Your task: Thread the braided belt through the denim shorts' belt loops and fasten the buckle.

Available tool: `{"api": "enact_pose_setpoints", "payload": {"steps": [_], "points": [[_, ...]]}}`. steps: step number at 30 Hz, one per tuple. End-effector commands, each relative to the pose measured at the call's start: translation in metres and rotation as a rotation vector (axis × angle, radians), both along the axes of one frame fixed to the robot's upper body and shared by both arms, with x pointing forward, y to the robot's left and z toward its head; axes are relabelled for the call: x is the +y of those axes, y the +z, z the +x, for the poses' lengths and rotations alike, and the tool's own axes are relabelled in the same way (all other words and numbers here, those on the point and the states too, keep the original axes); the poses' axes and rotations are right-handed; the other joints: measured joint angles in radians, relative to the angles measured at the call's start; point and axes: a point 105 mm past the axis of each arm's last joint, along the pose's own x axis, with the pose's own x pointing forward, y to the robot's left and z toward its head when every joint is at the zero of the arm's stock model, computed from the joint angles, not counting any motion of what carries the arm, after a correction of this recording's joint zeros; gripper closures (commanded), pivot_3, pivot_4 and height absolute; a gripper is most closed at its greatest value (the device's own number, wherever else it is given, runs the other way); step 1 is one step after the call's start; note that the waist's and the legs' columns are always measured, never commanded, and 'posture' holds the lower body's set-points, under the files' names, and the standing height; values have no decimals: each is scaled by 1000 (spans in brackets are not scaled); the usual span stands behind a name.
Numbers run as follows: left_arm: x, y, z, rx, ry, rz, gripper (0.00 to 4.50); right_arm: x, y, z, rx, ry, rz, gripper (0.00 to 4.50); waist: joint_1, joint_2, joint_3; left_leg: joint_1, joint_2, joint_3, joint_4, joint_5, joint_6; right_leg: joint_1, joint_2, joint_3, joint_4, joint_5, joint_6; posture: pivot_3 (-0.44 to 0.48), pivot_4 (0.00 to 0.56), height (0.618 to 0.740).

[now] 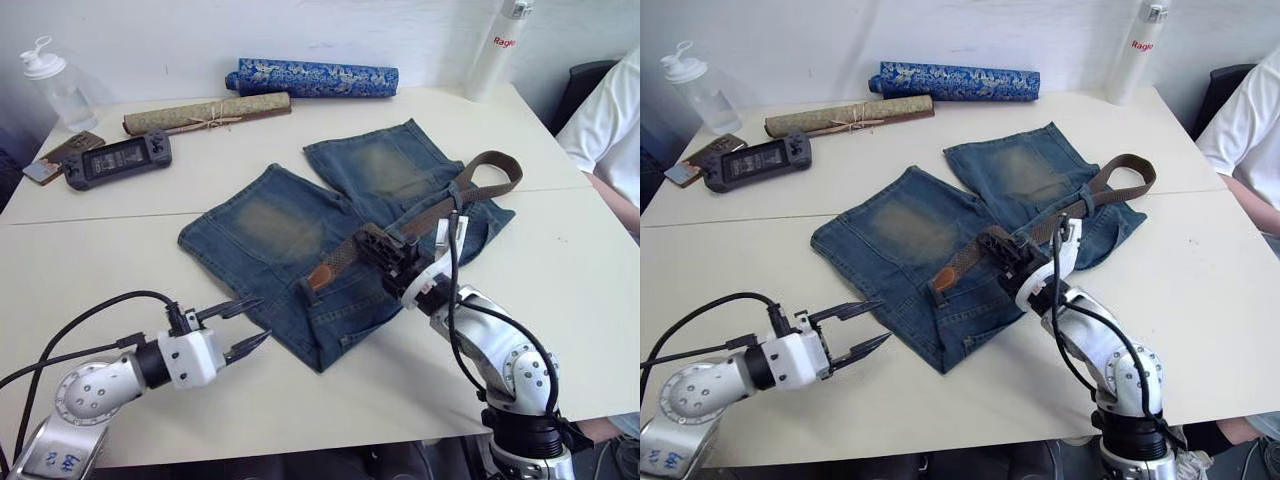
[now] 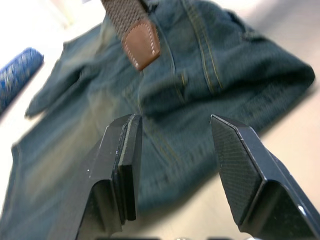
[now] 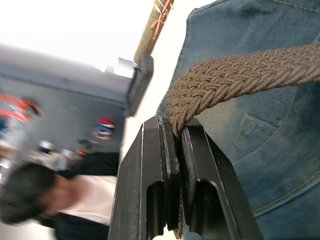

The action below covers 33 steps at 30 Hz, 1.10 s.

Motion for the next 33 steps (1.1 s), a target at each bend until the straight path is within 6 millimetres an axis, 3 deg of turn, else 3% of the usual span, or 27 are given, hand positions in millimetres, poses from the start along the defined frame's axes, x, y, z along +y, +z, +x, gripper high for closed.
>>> {"api": "enact_pose_setpoints", "payload": {"steps": [1, 5, 12, 15, 24, 33], "points": [[1, 4, -7, -15, -20, 18, 2068, 7, -2, -3, -103, -12, -105, 4500, -1, 0, 0, 0, 0, 0, 0, 0, 0, 0, 0, 0, 0, 0, 0, 0, 150, 645], [0, 5, -9, -13, -22, 14, 2068, 6, -5, 0, -131, -48, -127, 4500, -2, 0, 0, 0, 0, 0, 0, 0, 0, 0, 0, 0, 1, 0, 0, 0, 150, 645], [-3, 4, -9, -15, -31, 17, 2068, -20, 5, 16, -130, -155, -46, 4500, -2, 0, 0, 0, 0, 0, 0, 0, 0, 0, 0, 0, 1, 0, 0, 0, 150, 645], [-4, 2, -9, -12, -34, 15, 2068, -22, 4, 18, -121, -160, -51, 4500, -2, 0, 0, 0, 0, 0, 0, 0, 0, 0, 0, 0, 1, 0, 0, 0, 150, 645], [-2, 1, -8, -19, -34, 27, 2068, -2, -10, 9, -112, -85, -116, 4500, -3, 0, 0, 0, 0, 0, 0, 0, 0, 0, 0, 0, 1, 0, 0, 0, 150, 645], [-2, 1, -4, -35, -30, 35, 2068, 25, -38, -1, -40, 37, -171, 4500, -5, 0, 0, 1, 0, 0, -1, 0, 0, 0, 0, 0, 2, -1, -1, 0, 150, 645]]}}
